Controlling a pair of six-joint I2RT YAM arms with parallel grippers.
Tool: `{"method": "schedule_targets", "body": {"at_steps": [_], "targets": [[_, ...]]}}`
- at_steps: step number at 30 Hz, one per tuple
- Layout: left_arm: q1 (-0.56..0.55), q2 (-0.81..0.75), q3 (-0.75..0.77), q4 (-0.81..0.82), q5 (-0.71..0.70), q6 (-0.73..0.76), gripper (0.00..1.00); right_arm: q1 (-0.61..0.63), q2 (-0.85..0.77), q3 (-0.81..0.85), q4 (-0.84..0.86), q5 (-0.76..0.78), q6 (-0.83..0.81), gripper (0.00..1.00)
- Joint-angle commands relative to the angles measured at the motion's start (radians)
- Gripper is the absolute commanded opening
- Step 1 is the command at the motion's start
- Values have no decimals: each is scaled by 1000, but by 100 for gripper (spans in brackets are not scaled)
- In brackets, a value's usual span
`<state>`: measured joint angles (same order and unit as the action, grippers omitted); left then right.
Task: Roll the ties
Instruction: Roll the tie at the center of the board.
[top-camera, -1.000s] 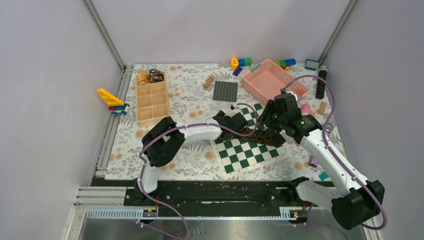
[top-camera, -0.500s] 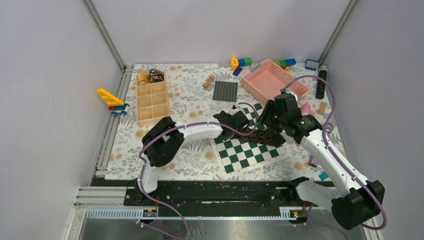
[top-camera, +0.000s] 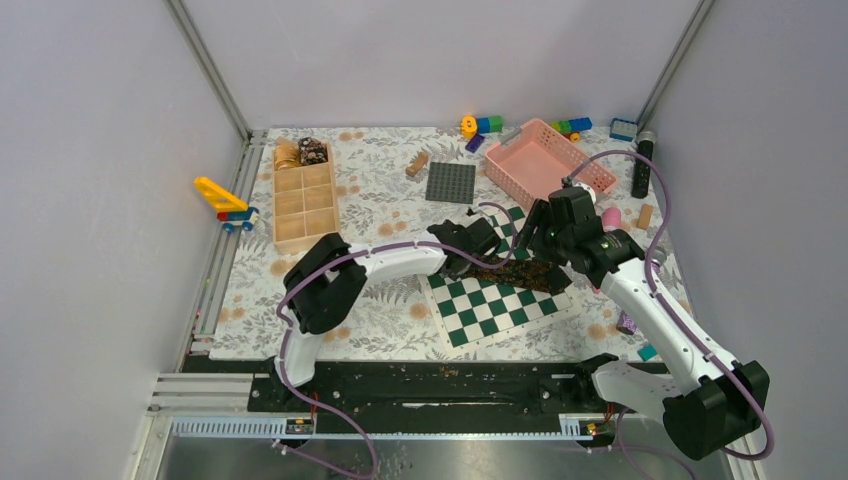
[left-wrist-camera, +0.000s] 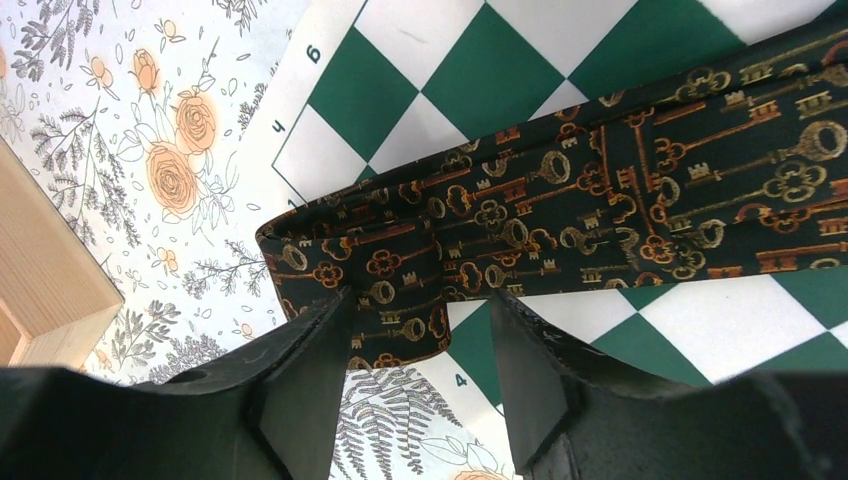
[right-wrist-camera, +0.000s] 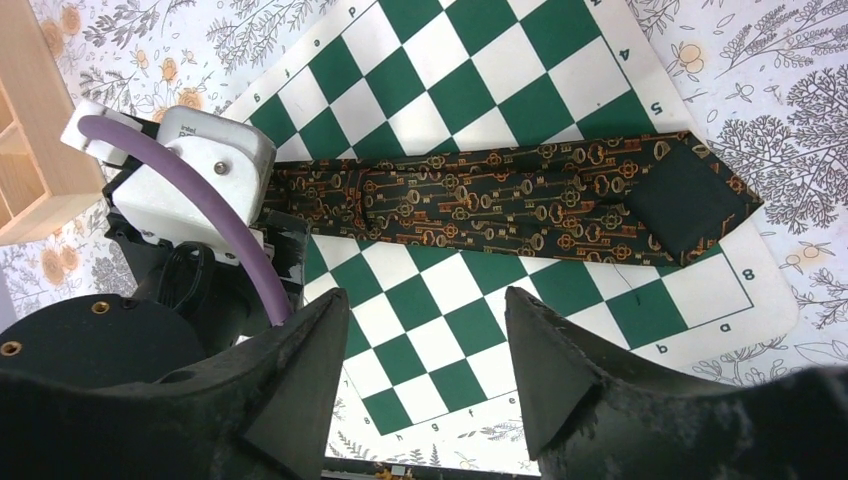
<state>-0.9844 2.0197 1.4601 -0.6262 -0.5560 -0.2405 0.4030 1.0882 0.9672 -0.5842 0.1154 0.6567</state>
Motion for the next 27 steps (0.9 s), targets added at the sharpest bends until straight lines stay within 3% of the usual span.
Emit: {"method": "schedule_targets", "body": {"at_steps": [1,9,15,21,27], "targets": [[-13,-42,69,11,27,-4,54,-1,-21,57,-2,29,-22,69],[-13,-87,83,6,18,0,56,-10,-48,174,-15,70,-54,98],[-13,-109,73,9,18,-3,56,-23,-40,312,-26,144,-103,100],[-11,-130,46,28,8,9,56,-27,-46,407,44,12,-200,96],[46,-234,-20,46,112,-46,56,-33,91,557,-67,-37,-405,99]]}}
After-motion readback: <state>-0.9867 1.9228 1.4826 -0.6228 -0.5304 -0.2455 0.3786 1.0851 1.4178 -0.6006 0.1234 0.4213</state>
